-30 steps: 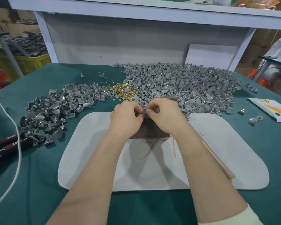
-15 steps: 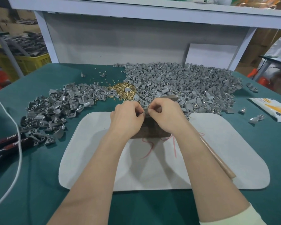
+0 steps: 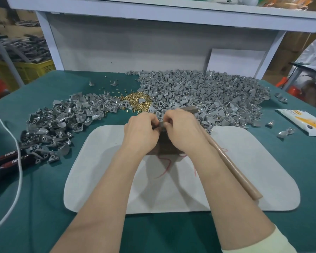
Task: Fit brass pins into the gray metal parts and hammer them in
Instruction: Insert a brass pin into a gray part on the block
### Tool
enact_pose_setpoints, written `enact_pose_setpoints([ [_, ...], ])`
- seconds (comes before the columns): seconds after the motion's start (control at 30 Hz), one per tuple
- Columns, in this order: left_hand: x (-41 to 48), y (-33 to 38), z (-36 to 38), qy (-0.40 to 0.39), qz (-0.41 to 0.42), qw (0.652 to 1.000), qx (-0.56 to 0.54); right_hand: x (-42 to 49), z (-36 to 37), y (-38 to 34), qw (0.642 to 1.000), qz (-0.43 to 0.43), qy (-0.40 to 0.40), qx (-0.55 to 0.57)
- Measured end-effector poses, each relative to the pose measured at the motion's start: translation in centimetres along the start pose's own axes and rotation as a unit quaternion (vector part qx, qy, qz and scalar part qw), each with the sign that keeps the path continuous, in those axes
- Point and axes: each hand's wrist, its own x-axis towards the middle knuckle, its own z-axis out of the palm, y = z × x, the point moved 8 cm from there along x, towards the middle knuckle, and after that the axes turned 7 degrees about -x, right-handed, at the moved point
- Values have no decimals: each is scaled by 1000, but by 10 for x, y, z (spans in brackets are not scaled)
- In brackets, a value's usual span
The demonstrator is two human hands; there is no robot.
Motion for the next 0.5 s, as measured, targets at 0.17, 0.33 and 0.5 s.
enact_pose_setpoints([
  [0.17, 0, 0, 0, -1, 1, 1000, -2, -1, -1, 3, 1000, 16, 4, 9],
  [0.33, 0, 1, 1, 3, 6, 1000, 14, 1, -1, 0, 1000, 16, 10, -10],
  [0.5, 0, 0, 0, 3, 2, 1000, 11, 0, 3, 5, 999, 27, 8, 17],
])
